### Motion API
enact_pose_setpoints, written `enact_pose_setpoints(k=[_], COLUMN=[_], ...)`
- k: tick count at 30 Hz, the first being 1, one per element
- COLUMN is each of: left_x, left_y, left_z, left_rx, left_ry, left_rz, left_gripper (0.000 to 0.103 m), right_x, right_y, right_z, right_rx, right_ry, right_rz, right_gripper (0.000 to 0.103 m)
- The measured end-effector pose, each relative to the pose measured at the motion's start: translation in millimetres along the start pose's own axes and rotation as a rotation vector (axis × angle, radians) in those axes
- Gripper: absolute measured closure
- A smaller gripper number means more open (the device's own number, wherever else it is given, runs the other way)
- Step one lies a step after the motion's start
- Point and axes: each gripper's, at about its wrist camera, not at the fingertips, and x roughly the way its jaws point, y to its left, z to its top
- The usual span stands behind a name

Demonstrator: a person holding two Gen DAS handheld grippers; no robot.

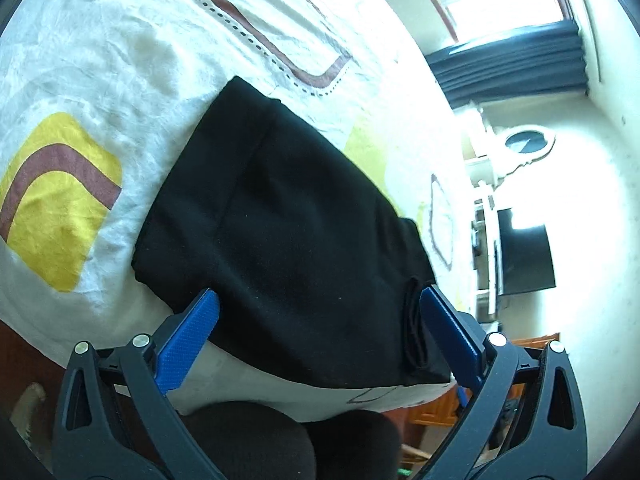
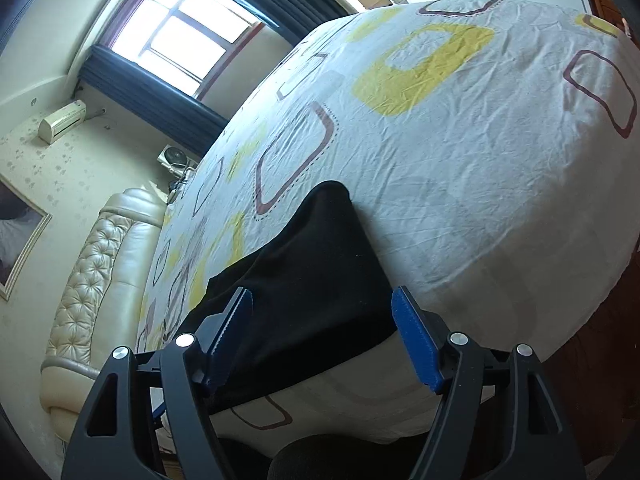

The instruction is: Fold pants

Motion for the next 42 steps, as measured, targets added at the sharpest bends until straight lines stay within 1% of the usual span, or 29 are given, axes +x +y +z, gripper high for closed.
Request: enact_pose_setpoints(k=[2, 5, 9, 12, 13, 16, 17, 20, 21, 22, 25, 27, 30, 31, 33, 36, 39, 42], left_x=[-13, -30, -34, -19, -13, 3, 6, 11, 11, 14, 24, 31, 39, 39, 43, 45, 47, 48], left_y=[3, 6, 21, 38, 42, 51, 55, 61, 60, 57, 45, 39, 36, 36, 36, 31, 26, 25], left_z=[5, 14, 28, 41, 43, 50, 51, 51, 49, 48, 45, 47, 52, 52, 51, 47, 44, 44], left_rx=[0.012, 0.047, 0.036, -0.014, -0.018, -0.009, -0.013, -0.012, 0.001, 0.016, 0.081, 0.094, 0.069, 0.060, 0.060, 0.101, 0.173, 0.190], left_ry=[-0.030, -0.052, -0.056, -0.012, 0.006, 0.022, 0.031, 0.053, 0.073, 0.093, 0.133, 0.147, 0.156, 0.159, 0.170, 0.166, 0.177, 0.190], left_rz=[-0.048, -0.120, -0.113, -0.137, -0.132, -0.057, -0.059, -0.113, -0.143, -0.157, -0.129, -0.122, -0.169, -0.169, -0.123, -0.091, -0.068, -0.063], left_gripper=[0.003, 0.003, 0.003, 0.003, 0.003, 0.003, 0.003, 0.003, 0.003, 0.003, 0.003, 0.003, 0.003, 0.003, 0.003, 0.003, 0.003, 0.003], right_x=[10, 18, 21, 23, 23, 22, 22, 24, 25, 27, 30, 31, 32, 33, 33, 32, 34, 36], right_y=[9, 15, 29, 35, 37, 37, 38, 36, 35, 34, 33, 32, 30, 30, 30, 28, 26, 25], right_z=[-5, -15, -20, -23, -23, -25, -25, -26, -26, -26, -26, -27, -28, -28, -28, -29, -30, -32], right_rx=[-0.028, -0.072, -0.137, -0.169, -0.177, -0.184, -0.180, -0.172, -0.171, -0.169, -0.164, -0.161, -0.155, -0.154, -0.147, -0.121, -0.114, -0.105], right_ry=[0.035, 0.074, 0.082, 0.086, 0.086, 0.089, 0.089, 0.098, 0.102, 0.106, 0.119, 0.127, 0.139, 0.141, 0.145, 0.148, 0.157, 0.167], right_rz=[0.006, 0.003, -0.002, -0.002, -0.004, -0.008, -0.009, -0.012, -0.014, -0.014, -0.017, -0.017, -0.017, -0.018, -0.016, 0.001, 0.002, -0.001], right_gripper=[0.031, 0.031, 0.031, 0.031, 0.031, 0.031, 0.031, 0.031, 0.031, 0.031, 0.031, 0.031, 0.031, 0.031, 0.031, 0.031, 0.031, 0.031])
